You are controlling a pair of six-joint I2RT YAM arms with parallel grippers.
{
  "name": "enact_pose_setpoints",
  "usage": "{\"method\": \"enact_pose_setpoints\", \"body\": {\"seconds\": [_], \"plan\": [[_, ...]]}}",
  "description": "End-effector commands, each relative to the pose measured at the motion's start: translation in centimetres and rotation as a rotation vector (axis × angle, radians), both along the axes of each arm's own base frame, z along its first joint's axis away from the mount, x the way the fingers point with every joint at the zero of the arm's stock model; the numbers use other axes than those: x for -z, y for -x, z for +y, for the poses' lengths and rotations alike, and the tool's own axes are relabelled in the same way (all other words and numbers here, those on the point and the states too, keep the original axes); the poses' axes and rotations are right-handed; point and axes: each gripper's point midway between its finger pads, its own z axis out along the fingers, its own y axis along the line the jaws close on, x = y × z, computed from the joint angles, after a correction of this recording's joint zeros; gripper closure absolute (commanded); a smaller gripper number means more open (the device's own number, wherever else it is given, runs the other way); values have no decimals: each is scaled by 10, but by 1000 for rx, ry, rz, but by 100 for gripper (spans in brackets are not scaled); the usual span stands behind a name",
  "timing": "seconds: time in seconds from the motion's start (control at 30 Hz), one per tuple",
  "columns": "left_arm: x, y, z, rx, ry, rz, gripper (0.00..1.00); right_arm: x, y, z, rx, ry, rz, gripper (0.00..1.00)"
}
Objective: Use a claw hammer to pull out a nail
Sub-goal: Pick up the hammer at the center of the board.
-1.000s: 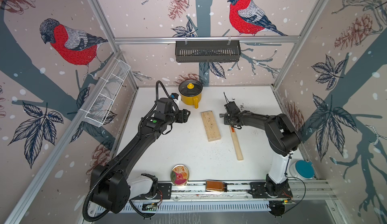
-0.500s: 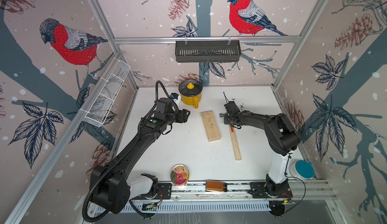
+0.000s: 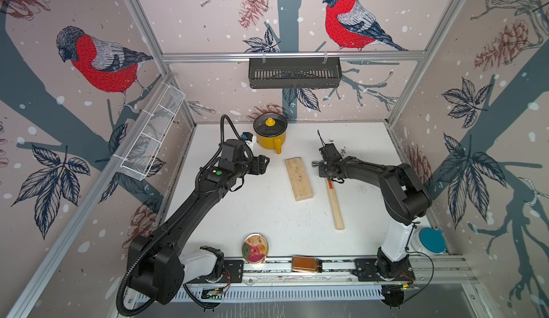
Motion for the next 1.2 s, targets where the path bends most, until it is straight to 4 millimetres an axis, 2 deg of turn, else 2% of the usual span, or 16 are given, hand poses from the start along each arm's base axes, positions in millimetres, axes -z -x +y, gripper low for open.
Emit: {"method": "enact_pose_setpoints", "body": {"seconds": [0.0,0.4,0.6,0.77,0.87,1.0,1.17], "plan": [[-3,1,0,5,-3,-20,29,-24,-9,5,-1,-31,-84,98],[-8,3,-1,17,28,-30,29,-67,-10,4,-4,-36,-172,99],[-9,-2,5,23,103,-10,29,-112,-5,8,-62,-29,-250,99],[-8,-8,8,39,191,19,29,-151,10,18,-146,-32,-325,99],[-5,-9,5,55,221,40,29,-174,24,30,-222,-53,-384,99],[-5,-8,-2,89,258,51,29,-198,49,60,-371,-56,-470,99],[-11,-4,-13,149,321,53,29,-218,78,93,-528,-46,-560,99]]}}
